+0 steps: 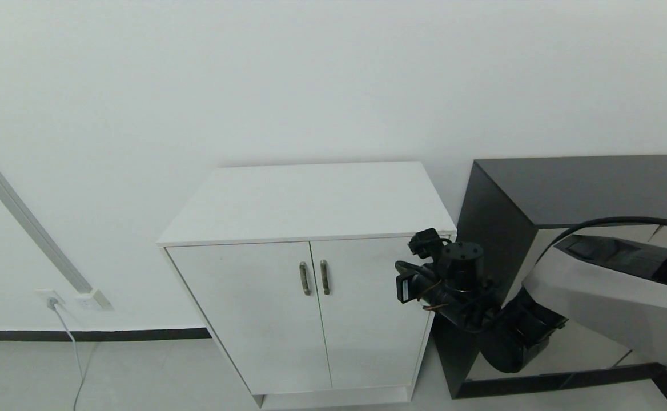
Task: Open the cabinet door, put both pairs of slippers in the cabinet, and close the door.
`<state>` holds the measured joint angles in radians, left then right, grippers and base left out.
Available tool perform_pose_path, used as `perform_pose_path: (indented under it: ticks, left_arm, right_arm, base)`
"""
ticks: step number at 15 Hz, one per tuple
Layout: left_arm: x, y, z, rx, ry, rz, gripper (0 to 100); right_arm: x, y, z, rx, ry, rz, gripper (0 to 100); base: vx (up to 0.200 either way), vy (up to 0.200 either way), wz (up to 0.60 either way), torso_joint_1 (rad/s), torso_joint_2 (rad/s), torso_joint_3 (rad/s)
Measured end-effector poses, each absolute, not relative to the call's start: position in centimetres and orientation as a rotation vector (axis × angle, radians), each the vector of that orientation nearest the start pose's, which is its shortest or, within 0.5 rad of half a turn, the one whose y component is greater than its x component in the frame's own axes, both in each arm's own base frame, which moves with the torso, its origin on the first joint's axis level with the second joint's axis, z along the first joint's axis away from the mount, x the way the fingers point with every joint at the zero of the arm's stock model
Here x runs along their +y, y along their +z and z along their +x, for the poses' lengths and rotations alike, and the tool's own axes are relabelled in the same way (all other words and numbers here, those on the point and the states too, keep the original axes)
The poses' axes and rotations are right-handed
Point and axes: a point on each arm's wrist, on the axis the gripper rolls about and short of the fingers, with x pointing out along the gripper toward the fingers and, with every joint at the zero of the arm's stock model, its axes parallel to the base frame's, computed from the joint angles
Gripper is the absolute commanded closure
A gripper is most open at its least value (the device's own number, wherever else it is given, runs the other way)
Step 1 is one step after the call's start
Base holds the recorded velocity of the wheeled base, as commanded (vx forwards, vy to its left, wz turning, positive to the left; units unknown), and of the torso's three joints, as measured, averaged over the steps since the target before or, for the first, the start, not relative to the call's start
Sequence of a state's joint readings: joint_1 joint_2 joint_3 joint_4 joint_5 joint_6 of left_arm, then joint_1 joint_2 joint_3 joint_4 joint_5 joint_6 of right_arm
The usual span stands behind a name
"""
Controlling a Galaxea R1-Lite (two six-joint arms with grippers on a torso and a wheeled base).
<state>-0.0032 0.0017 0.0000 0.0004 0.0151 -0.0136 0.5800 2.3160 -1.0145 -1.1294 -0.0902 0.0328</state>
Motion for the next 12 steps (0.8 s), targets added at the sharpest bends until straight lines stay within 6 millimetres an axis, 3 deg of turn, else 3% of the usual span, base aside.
perform_pose_path:
  ticks: [5,12]
  left_arm:
    - [0.0,7.5,-2.3,0.002,0.012,-0.013,100]
    - [0.0,7.5,-2.3,0.002,0.012,-0.012,100]
  right_arm:
    - [18.7,7.9,32.8,0.169,0.399,-0.020,100]
    - [9.4,10.0,25.5,0.169,0.160,-0.010,100]
  base:
    - [0.000,0.000,0.00,0.000,0.00,0.000]
    - [0.000,0.000,0.00,0.000,0.00,0.000]
